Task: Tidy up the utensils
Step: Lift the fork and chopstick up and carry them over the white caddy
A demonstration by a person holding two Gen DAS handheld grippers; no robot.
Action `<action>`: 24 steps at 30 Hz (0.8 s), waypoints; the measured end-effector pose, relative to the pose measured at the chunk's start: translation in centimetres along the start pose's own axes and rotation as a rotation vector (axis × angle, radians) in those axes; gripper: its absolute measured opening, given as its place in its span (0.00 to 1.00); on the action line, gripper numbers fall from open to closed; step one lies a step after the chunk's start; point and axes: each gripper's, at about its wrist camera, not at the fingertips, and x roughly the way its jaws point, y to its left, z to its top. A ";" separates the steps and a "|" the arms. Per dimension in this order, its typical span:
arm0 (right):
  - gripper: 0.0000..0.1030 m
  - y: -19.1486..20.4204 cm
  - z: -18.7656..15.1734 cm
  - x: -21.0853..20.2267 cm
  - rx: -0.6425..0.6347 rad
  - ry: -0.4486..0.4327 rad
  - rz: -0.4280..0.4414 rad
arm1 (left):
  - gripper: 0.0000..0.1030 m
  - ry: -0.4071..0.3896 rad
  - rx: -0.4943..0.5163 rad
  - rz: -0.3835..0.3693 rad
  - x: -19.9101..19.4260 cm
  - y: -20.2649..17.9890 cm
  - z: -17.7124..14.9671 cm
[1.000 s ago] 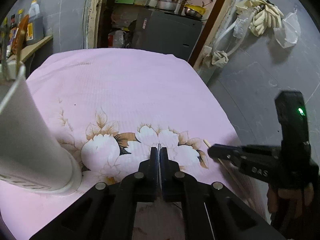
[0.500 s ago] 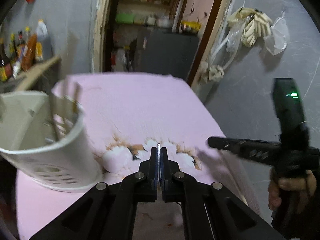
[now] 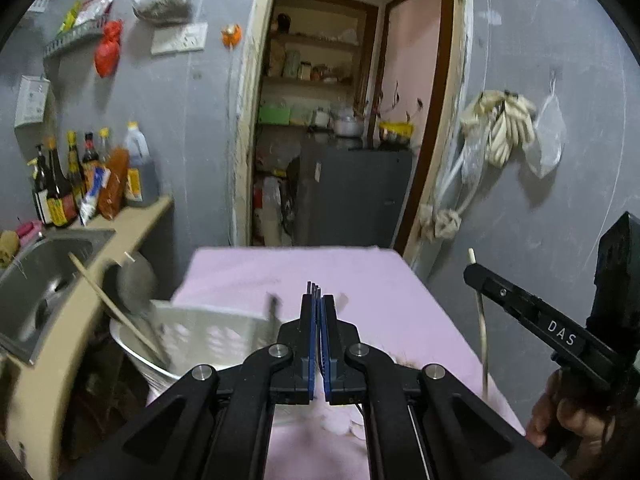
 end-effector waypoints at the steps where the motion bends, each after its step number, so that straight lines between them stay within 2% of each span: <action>1: 0.04 1.2 0.8 0.2 -0.004 -0.029 0.025 | 0.03 -0.014 -0.001 -0.003 -0.7 0.8 0.8; 6: 0.04 6.8 3.8 2.0 0.021 -0.134 0.164 | 0.03 -0.058 0.005 0.007 -3.4 5.4 4.5; 10: 0.04 10.3 4.4 4.3 -0.005 -0.191 0.198 | 0.03 -0.096 -0.023 0.056 -4.2 9.6 7.1; 13: 0.04 11.8 4.4 6.0 -0.024 -0.230 0.169 | 0.03 -0.149 -0.009 0.125 -4.4 12.0 8.5; 17: 0.04 13.0 3.6 7.7 -0.041 -0.271 0.073 | 0.03 -0.197 0.028 0.185 -3.8 13.3 9.0; 24: 0.04 11.3 1.4 9.0 -0.057 -0.311 -0.083 | 0.03 -0.193 0.113 0.224 -1.3 12.1 5.9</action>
